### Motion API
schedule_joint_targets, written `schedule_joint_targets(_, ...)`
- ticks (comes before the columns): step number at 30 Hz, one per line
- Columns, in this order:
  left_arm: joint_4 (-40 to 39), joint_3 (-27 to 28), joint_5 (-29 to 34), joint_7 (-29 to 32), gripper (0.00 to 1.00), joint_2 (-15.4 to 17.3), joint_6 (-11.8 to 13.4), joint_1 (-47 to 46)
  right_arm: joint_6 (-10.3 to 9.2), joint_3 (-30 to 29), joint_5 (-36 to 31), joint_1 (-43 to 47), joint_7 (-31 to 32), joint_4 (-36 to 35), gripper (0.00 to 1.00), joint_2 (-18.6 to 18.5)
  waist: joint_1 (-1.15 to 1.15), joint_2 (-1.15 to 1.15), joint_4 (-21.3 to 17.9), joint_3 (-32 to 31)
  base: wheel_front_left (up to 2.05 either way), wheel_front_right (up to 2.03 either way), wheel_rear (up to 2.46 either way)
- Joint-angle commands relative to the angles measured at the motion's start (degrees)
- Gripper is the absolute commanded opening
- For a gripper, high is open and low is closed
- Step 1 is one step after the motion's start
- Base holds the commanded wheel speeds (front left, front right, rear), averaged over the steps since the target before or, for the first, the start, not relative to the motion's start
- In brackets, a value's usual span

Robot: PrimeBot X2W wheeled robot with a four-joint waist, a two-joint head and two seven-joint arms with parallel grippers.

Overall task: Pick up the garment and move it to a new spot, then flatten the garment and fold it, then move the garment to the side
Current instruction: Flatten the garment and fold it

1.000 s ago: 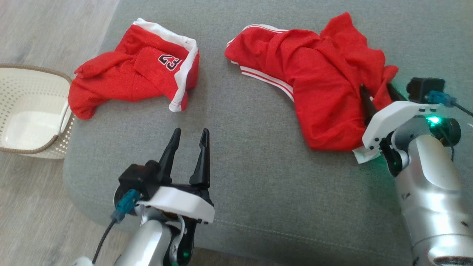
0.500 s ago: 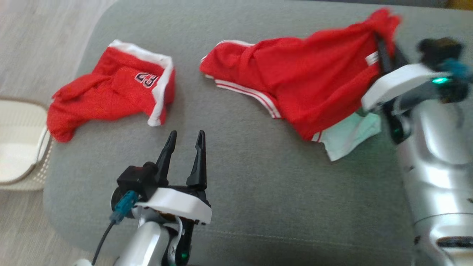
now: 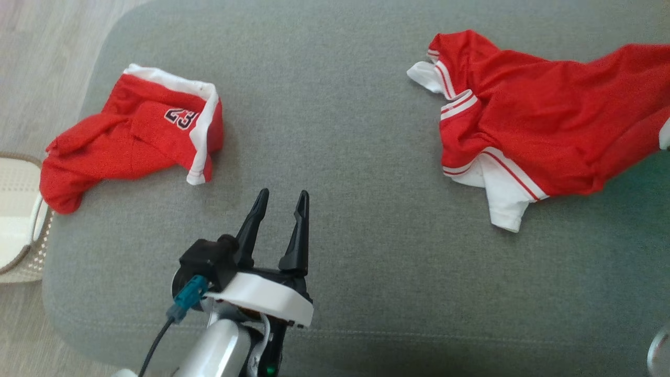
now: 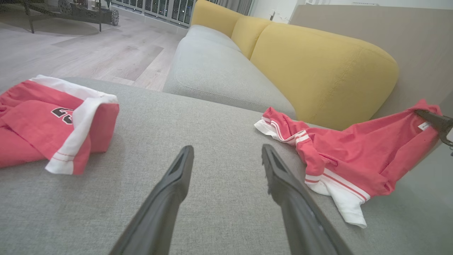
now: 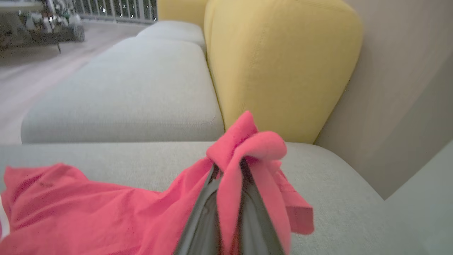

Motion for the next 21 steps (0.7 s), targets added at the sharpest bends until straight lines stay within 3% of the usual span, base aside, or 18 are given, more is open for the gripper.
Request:
schedule_joint_targets(1, -1.98, 1.41, 0.14, -0.35, 1.0, 0.04, -0.13, -2.38, -0.02, 0.27, -3.58, -2.96, 1.58, -0.91, 0.49, -0.52, 0.0, 0.0, 0.41, 0.98, 0.0, 0.0, 0.0)
schedule_joint_targets(2, -1.94, 1.3, 0.13, -0.35, 1.0, 0.04, -0.17, -2.55, -0.02, -0.99, -5.4, -3.19, 2.45, -0.49, 1.0, -0.59, 0.0, 0.0, 0.56, 1.29, 0.0, 0.0, 0.0)
schedule_joint_targets(7, -1.47, 1.57, 0.09, -0.35, 1.0, 0.04, 0.0, -2.68, -0.02, -4.43, -10.75, -3.98, 1.27, -0.42, 1.0, 2.65, 0.0, 0.0, 0.2, 1.0, 0.0, 0.0, 0.0)
schedule_joint_targets(13, -1.11, 2.79, 0.61, -0.35, 1.0, 0.04, -0.03, -2.57, -0.02, -3.59, -10.19, -2.67, -3.44, -0.48, 1.0, 7.78, 0.0, 0.0, -2.88, -1.75, 0.0, 0.0, 0.0)
schedule_joint_targets(19, -0.82, 4.13, 0.67, -0.35, 1.0, 0.04, -0.08, -1.84, -0.02, 4.4, 0.75, 2.04, -7.29, -3.87, 1.0, 10.15, 0.0, 0.0, -7.55, -4.58, 0.0, 0.0, 0.0)
schedule_joint_targets(21, -0.54, 4.67, 0.18, -0.35, 1.0, 0.04, -0.16, -1.59, -0.02, 11.43, 11.73, 7.99, -8.0, -8.16, 1.0, 10.22, 0.0, 0.0, -9.74, -5.17, 0.0, 0.0, 0.0)
